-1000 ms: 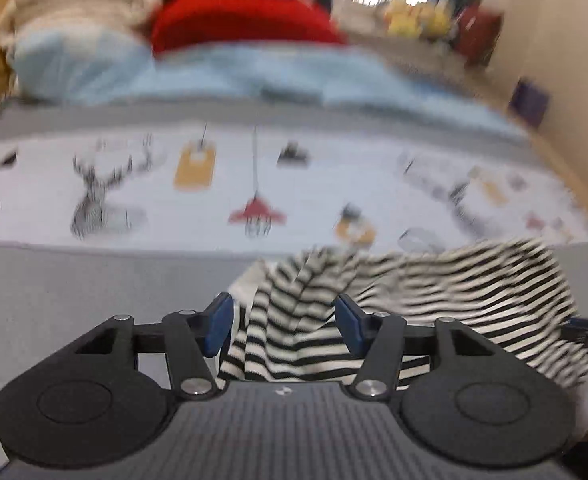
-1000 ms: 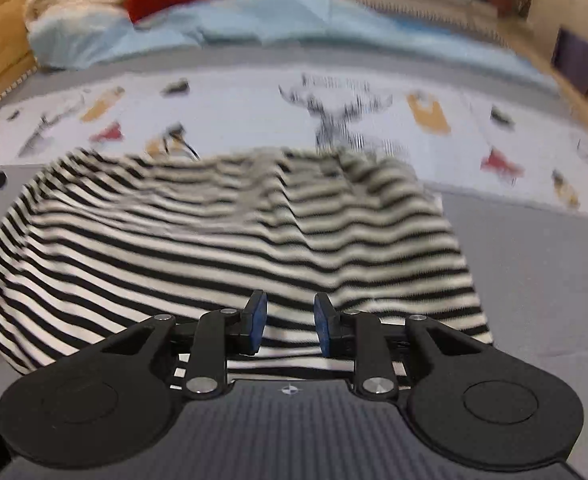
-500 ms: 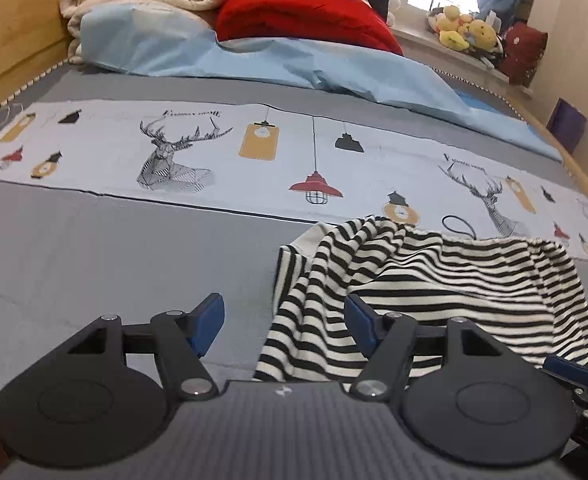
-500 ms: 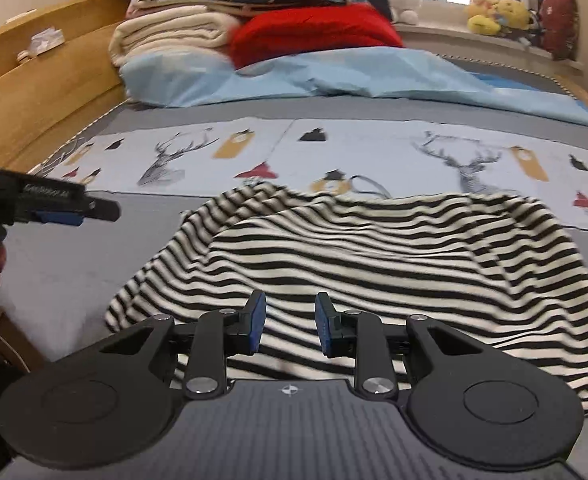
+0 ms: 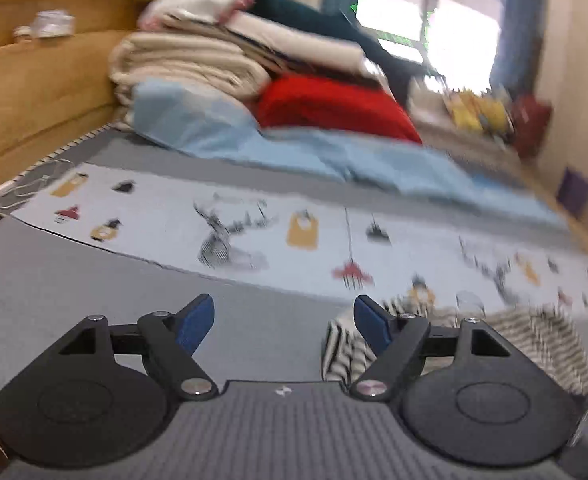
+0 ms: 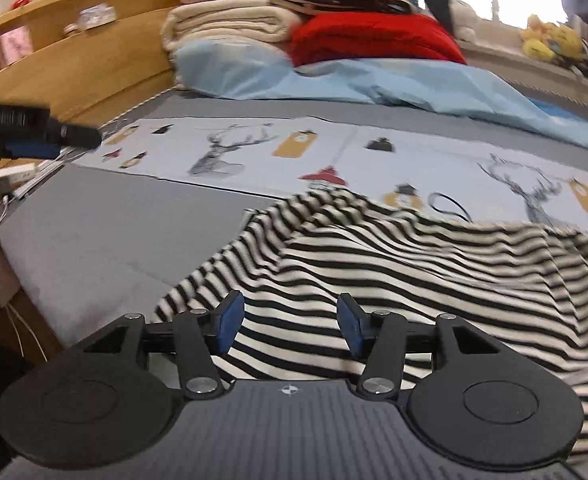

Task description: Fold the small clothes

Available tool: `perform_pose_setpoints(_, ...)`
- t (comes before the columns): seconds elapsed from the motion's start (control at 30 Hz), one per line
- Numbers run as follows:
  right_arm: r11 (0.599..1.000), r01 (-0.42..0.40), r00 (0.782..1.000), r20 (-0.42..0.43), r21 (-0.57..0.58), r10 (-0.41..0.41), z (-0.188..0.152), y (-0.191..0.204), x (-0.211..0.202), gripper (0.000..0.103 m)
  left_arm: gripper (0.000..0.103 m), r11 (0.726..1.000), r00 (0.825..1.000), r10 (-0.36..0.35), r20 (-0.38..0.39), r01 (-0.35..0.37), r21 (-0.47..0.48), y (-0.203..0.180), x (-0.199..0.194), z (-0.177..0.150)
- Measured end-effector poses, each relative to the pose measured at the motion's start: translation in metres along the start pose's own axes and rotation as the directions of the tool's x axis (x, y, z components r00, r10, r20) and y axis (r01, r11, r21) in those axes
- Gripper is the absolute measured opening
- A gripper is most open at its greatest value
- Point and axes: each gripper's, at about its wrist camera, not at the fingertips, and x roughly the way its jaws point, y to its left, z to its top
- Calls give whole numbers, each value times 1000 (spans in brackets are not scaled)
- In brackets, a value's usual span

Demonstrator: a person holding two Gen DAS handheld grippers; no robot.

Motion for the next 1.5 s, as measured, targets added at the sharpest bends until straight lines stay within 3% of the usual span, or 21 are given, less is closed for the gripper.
perform_pose_setpoints(0.07, 1000, -17, 1000, -3, -26, 17, 0, 11, 8, 47, 81, 1000, 1000, 2, 12, -2, -11, 2, 0, 2)
perform_pose_setpoints(0.1, 999, -34, 999, -10, -37, 34, 0, 17, 14, 35, 81, 1000, 1000, -3, 5, 3, -14, 2, 1, 3)
perform_pose_setpoints(0.17, 995, -73, 997, -37, -69, 70, -2, 31, 27, 23, 81, 1000, 1000, -12, -7, 11, -25, 4, 4, 5)
perform_pose_setpoints(0.33, 967, -140, 986, -116, -214, 117, -18, 70, 61, 23, 81, 999, 999, -16, -43, 14, -31, 9, 11, 6)
perform_pose_setpoints(0.47, 939, -151, 979, -179, -309, 99, -32, 90, 84, 47, 82, 1000, 998, -17, -63, 15, -21, 12, 16, 4)
perform_pose_setpoints(0.73, 906, -151, 972, -225, -396, 63, -45, 106, 113, 62, 82, 999, 995, -25, -92, 23, -25, 17, 21, 2)
perform_pose_setpoints(0.83, 897, -128, 977, -209, -423, 40, -45, 107, 116, 51, 82, 999, 991, -49, -125, 45, -29, 17, 28, 1)
perform_pose_setpoints(0.9, 898, -100, 981, -192, -429, 17, -44, 103, 116, 30, 82, 996, 983, -82, -165, 75, -46, 18, 37, 0)
perform_pose_setpoints(0.93, 905, -102, 981, -190, -412, 24, -42, 99, 115, 27, 82, 994, 977, -102, -188, 92, -59, 18, 42, -1)
perform_pose_setpoints(1.03, 948, -126, 983, -163, -293, 80, -28, 80, 103, 18, 84, 977, 948, -190, -254, 158, -142, 20, 62, -4)
perform_pose_setpoints(1.13, 959, -131, 990, -83, -250, 113, -18, 65, 76, 17, 90, 919, 903, -314, -294, 212, -331, 20, 91, -18)
perform_pose_setpoints(1.23, 964, -146, 989, -29, -222, 144, -12, 48, 51, 12, 91, 832, 784, -460, -417, 216, -511, 12, 135, -35)
perform_pose_setpoints(1.37, 973, -175, 984, 19, -152, 180, -11, 23, 25, 10, 96, 798, 750, -513, -417, 239, -554, -12, 163, -35)
perform_pose_setpoints(1.5, 973, -191, 980, 36, -130, 197, -16, 9, 11, 8, 96, 760, 691, -555, -462, 197, -619, -33, 202, -45)
